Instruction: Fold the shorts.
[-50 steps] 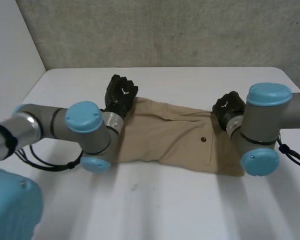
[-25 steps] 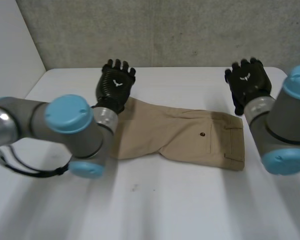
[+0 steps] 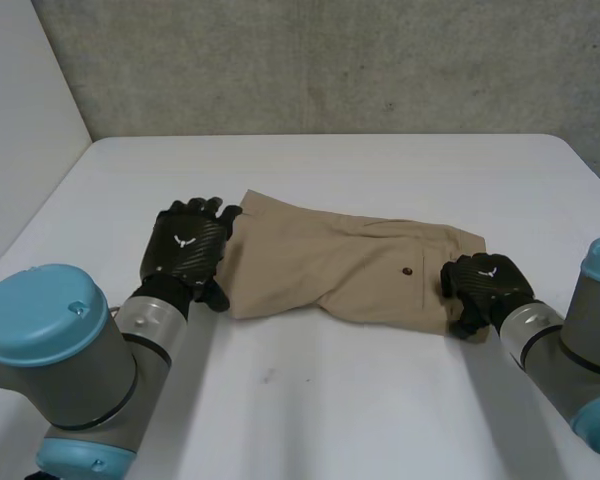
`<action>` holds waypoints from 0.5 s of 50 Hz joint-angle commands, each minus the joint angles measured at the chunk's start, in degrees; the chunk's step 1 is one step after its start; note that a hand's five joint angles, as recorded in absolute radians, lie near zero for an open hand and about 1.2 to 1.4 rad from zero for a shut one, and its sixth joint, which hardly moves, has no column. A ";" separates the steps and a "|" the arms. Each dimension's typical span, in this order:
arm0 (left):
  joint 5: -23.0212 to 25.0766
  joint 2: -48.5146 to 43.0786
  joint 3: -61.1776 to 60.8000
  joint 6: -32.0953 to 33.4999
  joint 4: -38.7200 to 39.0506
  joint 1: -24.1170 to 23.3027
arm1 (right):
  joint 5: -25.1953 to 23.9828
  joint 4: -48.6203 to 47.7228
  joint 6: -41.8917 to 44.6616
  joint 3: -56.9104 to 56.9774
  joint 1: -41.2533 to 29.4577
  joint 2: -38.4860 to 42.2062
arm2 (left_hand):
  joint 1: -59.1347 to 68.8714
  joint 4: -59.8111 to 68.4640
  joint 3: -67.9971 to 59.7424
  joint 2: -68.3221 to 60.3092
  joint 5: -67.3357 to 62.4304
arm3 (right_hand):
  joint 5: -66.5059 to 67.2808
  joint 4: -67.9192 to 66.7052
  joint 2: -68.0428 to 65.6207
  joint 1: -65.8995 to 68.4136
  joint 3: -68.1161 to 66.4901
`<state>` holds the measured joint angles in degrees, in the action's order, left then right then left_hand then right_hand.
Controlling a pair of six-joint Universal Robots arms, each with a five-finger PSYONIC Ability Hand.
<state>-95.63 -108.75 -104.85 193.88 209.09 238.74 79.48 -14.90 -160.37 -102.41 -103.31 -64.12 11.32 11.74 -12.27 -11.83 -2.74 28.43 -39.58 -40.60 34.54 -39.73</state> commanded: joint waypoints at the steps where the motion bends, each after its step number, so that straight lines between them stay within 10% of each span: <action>1: 0.01 -0.15 -0.18 0.36 0.36 0.67 | 2.78 -1.27 8.14 2.22 0.82 3.66 | -0.26 -0.69 1.22 0.77 1.68 | 41.57 -40.42 -39.40 45.46 -40.27; 17: -0.43 1.08 -0.53 0.27 0.27 0.67 | 6.13 3.57 43.45 2.12 6.28 -7.24 | -0.43 -0.85 1.39 0.94 1.85 | 41.57 -40.42 -39.40 45.46 -40.27; 25: -0.61 1.26 -0.53 0.27 0.18 0.67 | 2.00 3.39 56.92 11.96 -4.52 -5.84 | -0.43 -0.85 1.39 0.94 1.85 | 41.57 -40.42 -39.40 45.46 -40.27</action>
